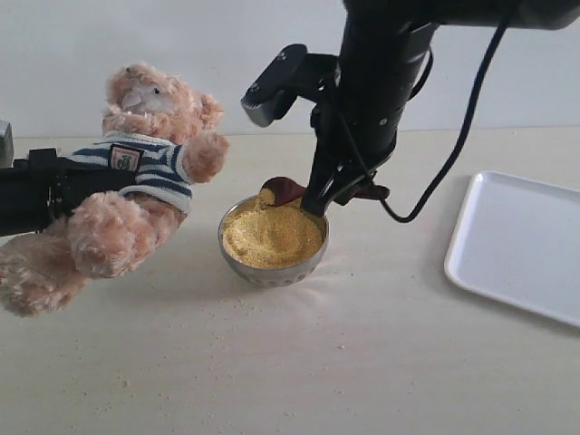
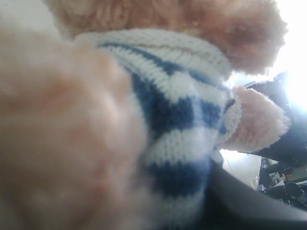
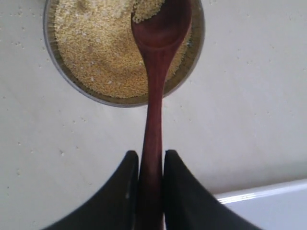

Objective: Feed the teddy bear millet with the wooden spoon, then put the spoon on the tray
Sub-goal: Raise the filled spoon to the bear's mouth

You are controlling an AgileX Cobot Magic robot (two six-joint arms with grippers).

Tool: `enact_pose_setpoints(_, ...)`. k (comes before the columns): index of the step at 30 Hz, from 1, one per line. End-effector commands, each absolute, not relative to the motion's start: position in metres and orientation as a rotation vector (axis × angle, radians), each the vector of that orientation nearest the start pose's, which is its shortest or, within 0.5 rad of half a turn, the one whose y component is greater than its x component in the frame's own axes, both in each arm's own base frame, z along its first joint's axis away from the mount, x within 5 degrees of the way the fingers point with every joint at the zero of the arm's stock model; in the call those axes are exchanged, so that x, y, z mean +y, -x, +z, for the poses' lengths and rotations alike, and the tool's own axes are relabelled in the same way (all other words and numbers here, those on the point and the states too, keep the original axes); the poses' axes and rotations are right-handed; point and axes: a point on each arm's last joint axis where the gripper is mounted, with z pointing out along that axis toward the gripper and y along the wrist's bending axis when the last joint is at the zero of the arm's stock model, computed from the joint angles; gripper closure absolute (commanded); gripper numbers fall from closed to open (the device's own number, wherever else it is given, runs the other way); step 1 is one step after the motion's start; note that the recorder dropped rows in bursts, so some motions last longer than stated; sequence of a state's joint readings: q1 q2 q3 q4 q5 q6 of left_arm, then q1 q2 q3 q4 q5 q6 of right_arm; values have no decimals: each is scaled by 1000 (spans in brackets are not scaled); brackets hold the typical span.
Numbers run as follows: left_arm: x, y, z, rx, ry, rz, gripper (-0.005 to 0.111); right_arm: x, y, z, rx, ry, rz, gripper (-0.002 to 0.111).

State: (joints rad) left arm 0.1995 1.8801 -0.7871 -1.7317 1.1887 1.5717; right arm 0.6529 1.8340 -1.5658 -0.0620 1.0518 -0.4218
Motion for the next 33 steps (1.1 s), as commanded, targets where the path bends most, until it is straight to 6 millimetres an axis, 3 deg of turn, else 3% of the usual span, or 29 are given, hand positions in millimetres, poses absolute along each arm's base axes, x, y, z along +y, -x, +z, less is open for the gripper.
enact_pose_setpoints(1,-22,-316,163,2025,-34,-1409,102,217,-315,295,2393,1406,130,108)
enact_pose_setpoints(12,-22,-316,163,2025,-34,-1409,102,210,-309,313,2356,1386,183,108)
enact_pose_setpoints(18,-22,-316,163,2025,-34,-1409,102,208,-306,333,2311,1340,194,108)
enact_pose_setpoints(29,-22,-316,163,2025,-34,-1409,102,224,-307,383,2132,1202,408,108)
enact_pose_setpoints(33,-22,-316,163,2025,-34,-1409,102,228,-310,382,2120,1176,446,108)
